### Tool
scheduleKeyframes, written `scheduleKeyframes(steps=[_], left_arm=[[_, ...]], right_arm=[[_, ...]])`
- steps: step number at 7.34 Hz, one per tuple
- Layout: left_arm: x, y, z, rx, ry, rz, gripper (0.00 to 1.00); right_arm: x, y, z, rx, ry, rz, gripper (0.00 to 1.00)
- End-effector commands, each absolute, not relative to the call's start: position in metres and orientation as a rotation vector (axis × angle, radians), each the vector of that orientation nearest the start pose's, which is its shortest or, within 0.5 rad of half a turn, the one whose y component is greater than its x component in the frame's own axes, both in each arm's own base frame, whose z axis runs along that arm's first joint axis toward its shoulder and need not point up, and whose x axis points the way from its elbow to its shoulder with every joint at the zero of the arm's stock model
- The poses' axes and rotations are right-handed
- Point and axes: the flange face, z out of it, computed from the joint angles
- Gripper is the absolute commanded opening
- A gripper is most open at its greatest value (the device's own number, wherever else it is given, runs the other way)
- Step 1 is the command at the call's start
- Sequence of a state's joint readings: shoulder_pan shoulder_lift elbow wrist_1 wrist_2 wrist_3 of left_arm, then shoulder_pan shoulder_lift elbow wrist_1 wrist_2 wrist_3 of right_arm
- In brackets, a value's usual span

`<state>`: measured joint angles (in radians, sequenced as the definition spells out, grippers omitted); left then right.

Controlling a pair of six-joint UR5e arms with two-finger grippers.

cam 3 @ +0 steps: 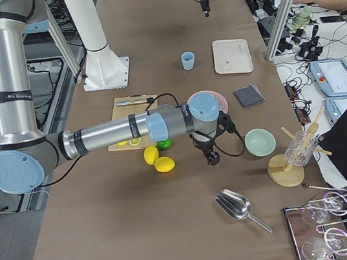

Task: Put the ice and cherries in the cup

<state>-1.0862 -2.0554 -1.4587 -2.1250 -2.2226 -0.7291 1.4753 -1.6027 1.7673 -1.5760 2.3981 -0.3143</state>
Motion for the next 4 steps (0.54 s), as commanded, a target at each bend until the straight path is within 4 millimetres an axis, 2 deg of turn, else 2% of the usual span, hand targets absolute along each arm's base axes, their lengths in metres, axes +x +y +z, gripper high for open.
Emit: scheduleKeyframes(steps=[1, 2, 3, 4], left_arm=[[0.146, -0.648, 0.454, 0.32, 0.973, 0.039, 0.98], [0.103, -0.638, 0.491, 0.294, 0.936, 0.041, 0.98], [0.056, -0.63, 0.51, 0.287, 0.931, 0.033, 0.98], [0.003, -0.622, 0.526, 0.279, 0.933, 0.047, 0.98]], right_arm=[[0.017, -0.492, 0.573, 0.234, -0.805, -0.418, 0.98], [0.019, -0.494, 0.573, 0.236, -0.769, -0.417, 0.98], [0.02, -0.498, 0.57, 0.24, -0.756, -0.414, 0.98], [0.02, -0.494, 0.575, 0.221, -0.759, -0.387, 0.99]])
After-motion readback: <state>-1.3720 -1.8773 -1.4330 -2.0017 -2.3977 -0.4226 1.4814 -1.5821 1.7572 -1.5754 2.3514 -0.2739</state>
